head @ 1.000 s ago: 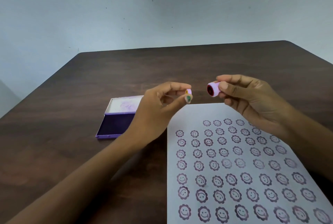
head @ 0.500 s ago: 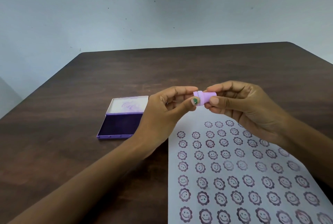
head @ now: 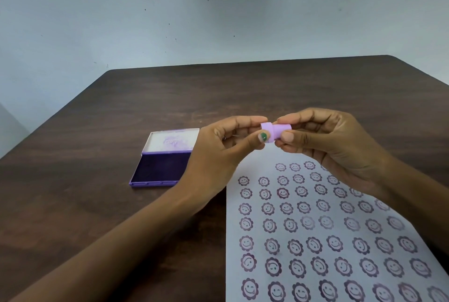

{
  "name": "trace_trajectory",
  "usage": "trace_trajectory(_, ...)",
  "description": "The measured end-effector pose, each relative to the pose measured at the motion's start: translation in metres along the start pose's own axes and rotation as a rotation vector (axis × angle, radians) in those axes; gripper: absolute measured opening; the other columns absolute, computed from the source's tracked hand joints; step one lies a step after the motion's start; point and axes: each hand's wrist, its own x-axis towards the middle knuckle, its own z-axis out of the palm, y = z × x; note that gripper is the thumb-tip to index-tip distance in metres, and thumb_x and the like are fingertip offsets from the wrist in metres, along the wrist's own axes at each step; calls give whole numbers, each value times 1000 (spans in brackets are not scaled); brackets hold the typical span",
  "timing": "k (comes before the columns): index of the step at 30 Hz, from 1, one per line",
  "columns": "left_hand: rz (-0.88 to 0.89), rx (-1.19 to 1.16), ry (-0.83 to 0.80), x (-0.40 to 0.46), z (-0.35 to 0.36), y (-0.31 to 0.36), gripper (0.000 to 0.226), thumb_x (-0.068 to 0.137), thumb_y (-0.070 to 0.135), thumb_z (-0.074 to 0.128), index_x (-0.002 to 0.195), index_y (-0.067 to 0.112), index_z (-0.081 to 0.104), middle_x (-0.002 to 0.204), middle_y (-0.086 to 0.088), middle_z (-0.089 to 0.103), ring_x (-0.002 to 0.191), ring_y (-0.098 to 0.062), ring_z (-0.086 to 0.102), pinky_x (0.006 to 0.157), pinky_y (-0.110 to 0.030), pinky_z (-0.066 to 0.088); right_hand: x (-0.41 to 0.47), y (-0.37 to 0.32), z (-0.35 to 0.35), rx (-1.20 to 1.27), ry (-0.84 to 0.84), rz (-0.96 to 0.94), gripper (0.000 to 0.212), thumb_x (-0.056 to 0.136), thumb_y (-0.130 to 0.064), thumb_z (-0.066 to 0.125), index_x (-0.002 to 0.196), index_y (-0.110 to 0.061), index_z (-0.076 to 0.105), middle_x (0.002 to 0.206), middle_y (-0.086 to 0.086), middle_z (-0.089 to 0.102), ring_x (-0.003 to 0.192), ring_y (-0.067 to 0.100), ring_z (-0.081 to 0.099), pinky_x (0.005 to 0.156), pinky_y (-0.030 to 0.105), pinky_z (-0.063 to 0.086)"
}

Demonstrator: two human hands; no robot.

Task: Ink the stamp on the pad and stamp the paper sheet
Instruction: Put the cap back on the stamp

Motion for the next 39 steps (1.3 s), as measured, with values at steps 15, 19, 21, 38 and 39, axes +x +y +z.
trace_trajectory(15, 81, 268, -14, 5, -8, -7, 29, 87, 32, 59, 114, 21, 64, 109, 6, 69, 98, -7, 64, 86, -21, 52, -1, 10, 11, -206, 128, -111, 33, 68, -16, 69, 101, -9, 67, 90, 6, 76, 80, 23, 73, 66, 23, 58)
trace_trajectory(19, 167, 526, -30, 7, -16, -9, 39, 88, 47, 48, 118, 26, 61, 116, 10, 64, 99, -1, 59, 81, -6, 43, 1, 19, 20, -307, 171, -140, 27, 73, -25, 63, 98, -12, 66, 89, 4, 75, 79, 19, 72, 69, 25, 59)
trace_trajectory(21, 208, 588, -8, 9, -22, -9, 39, 89, 46, 46, 117, 26, 62, 118, 10, 64, 99, -1, 57, 83, -11, 43, 1, 24, 23, -317, 169, -133, 25, 75, -26, 62, 96, -14, 64, 89, 4, 74, 81, 17, 72, 69, 22, 58)
trace_trajectory(38, -105, 696, -86, -35, -151, -34, 66, 75, 65, 57, 133, 36, 42, 141, 11, 39, 125, -9, 32, 98, -27, 27, 6, 30, 20, -451, 178, -77, 17, 77, -22, 66, 94, -18, 67, 94, 8, 74, 84, 16, 71, 74, 20, 57)
trace_trajectory(39, -131, 676, -87, -40, -155, -36, 71, 71, 67, 59, 133, 36, 40, 143, 12, 36, 127, -9, 30, 100, -26, 27, 7, 29, 19, -458, 181, -69, 16, 78, -20, 66, 94, -17, 67, 94, 8, 74, 83, 16, 71, 73, 19, 57)
